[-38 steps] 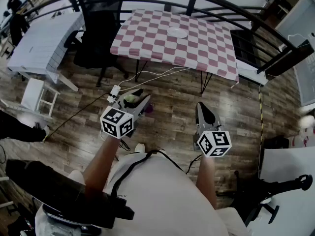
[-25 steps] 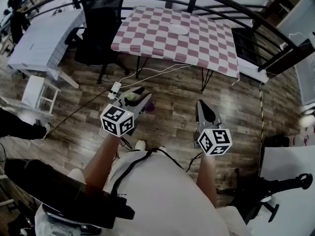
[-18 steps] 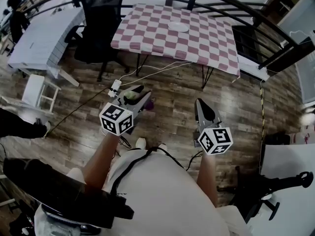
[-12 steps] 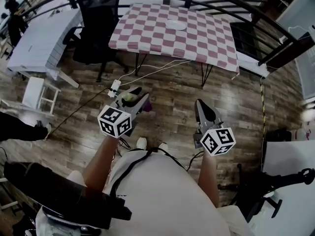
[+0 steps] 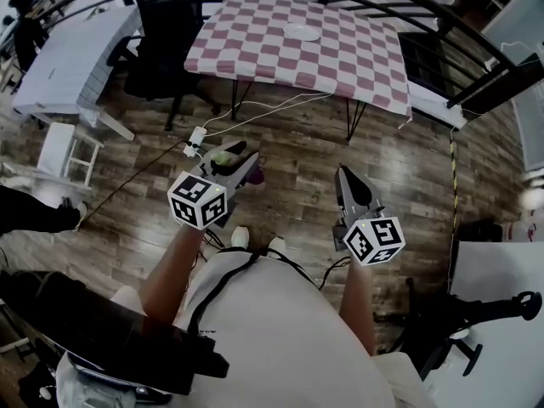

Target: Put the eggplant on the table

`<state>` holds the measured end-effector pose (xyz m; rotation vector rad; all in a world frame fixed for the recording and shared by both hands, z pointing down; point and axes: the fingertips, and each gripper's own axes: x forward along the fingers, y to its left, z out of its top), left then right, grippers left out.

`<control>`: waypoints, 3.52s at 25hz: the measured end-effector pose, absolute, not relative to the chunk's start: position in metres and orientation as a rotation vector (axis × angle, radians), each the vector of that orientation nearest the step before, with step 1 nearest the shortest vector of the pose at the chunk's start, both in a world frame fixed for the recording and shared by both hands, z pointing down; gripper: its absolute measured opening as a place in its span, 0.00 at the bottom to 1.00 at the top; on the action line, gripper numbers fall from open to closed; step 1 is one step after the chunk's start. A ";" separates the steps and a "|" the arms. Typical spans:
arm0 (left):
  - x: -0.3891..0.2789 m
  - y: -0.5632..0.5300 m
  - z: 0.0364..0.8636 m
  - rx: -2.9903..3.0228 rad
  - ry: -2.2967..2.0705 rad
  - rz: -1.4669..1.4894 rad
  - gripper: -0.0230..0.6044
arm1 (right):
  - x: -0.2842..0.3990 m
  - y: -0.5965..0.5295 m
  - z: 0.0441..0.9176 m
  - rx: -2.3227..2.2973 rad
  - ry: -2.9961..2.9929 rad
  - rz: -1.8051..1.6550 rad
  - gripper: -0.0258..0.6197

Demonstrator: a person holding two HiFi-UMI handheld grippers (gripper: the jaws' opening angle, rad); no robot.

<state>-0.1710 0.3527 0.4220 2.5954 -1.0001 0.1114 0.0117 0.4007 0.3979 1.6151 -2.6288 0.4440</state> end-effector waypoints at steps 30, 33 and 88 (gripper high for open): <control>-0.109 0.368 0.442 2.563 -1.063 0.198 0.29 | 0.088 0.405 0.423 1.556 -2.631 0.462 0.05; -0.109 0.363 0.445 2.565 -1.060 0.203 0.29 | 0.089 0.401 0.425 1.557 -2.629 0.475 0.05; -0.146 -0.093 0.453 2.581 -0.881 0.104 0.29 | -0.005 -0.030 0.429 1.497 -2.542 0.468 0.05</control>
